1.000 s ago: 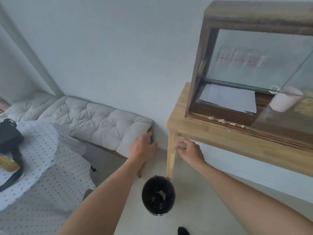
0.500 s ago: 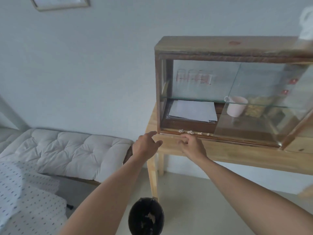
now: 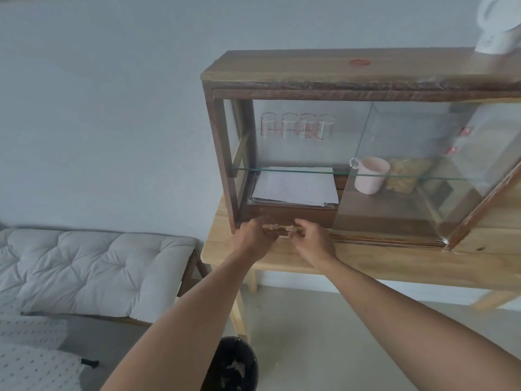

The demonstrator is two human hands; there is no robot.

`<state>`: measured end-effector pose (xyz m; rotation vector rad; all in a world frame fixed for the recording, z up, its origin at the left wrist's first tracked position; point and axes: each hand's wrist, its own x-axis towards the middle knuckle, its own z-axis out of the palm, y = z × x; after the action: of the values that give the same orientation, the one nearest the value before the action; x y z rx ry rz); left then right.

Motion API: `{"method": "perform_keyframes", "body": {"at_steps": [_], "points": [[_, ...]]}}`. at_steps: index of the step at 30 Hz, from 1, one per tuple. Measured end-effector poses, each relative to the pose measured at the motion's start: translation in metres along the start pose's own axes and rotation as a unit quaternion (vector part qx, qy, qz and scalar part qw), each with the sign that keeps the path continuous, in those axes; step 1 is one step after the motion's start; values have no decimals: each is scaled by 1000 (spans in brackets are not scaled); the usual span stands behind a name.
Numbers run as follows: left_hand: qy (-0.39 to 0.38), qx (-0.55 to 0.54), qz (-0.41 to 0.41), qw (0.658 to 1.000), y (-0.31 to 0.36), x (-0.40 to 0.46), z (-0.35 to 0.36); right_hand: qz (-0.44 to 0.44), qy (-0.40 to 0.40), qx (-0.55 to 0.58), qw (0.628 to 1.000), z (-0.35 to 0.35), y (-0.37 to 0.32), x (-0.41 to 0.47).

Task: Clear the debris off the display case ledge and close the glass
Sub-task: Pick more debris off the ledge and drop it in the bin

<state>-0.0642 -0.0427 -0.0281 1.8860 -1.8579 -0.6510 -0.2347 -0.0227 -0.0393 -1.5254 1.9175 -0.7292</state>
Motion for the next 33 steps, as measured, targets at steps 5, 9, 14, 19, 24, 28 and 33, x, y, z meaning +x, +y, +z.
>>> {"method": "perform_keyframes", "body": {"at_steps": [5, 9, 14, 19, 24, 28, 33], "points": [[0, 46, -4, 999, 5, 9, 12, -4, 4, 1, 1000, 4, 10, 5], [32, 20, -2, 999, 1, 9, 16, -12, 24, 17, 999, 5, 15, 4], [48, -3, -7, 999, 0, 8, 14, -14, 37, 35, 999, 4, 12, 5], [55, -4, -13, 998, -8, 1, 8, -11, 33, 51, 998, 5, 6, 11], [66, -17, -27, 997, -31, -16, -4, -8, 38, 79, 996, 12, 6, 9], [72, -14, -47, 996, -51, -32, -20, -8, 28, 105, 994, 25, -1, -1], [71, -35, -78, 994, -81, -53, -37, -28, 21, 101, 994, 48, -16, -21]]}}
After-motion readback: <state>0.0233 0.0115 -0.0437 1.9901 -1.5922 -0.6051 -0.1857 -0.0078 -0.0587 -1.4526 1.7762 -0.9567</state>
